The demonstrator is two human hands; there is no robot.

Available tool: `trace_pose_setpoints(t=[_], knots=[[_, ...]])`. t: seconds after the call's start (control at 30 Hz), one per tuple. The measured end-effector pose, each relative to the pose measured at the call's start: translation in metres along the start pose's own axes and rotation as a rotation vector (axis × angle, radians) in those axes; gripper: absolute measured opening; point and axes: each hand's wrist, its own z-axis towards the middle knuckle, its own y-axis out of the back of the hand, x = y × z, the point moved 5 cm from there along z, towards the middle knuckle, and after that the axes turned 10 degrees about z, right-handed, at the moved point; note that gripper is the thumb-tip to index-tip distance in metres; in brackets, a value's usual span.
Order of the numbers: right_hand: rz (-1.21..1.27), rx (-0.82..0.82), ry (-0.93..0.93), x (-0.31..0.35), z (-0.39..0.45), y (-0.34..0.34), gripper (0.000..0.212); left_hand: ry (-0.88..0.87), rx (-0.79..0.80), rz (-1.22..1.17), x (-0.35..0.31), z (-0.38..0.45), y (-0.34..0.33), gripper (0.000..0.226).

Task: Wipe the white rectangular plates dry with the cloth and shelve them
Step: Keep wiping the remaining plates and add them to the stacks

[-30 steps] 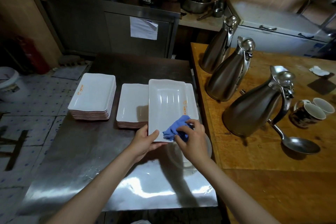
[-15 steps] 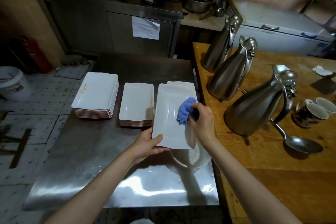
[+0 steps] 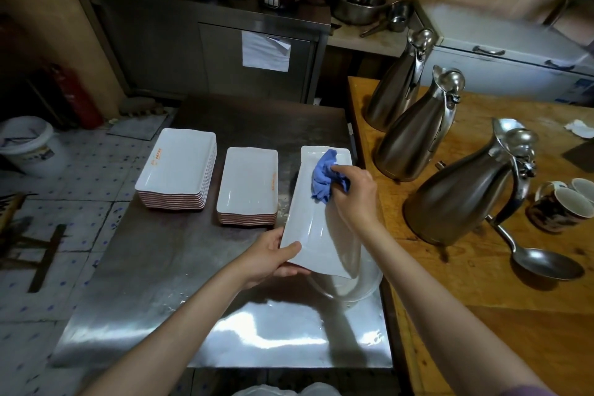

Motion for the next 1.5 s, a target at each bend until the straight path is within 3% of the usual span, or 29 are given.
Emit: trace_pose_setpoints(t=[0.2, 0.4, 0.97, 1.2, 1.33, 1.5], knots=[[0.086, 0.147, -0.037, 0.008, -0.015, -0.016, 0.015, -0.015, -0.022, -0.017, -0.001, -0.001, 0.001, 0.033], [0.14, 0.291, -0.027, 0.008, -0.044, -0.028, 0.018, -0.035, -0.044, -0.074, -0.003, -0.001, 0.007, 0.023], [-0.027, 0.5, 0.176, -0.004, -0.073, -0.024, 0.012, -0.054, -0.151, -0.121, 0.012, 0.0, 0.03, 0.022], [-0.04, 0.41, 0.28, 0.002, -0.072, -0.023, 0.011, -0.033, -0.217, -0.146, 0.026, -0.007, 0.044, 0.027], [0.064, 0.286, 0.189, 0.003, -0.072, -0.023, 0.01, -0.022, -0.251, -0.177, 0.037, -0.015, 0.055, 0.022], [0.159, 0.264, -0.041, -0.005, -0.071, -0.033, 0.016, 0.004, -0.292, -0.15, 0.054, -0.031, 0.077, 0.022]])
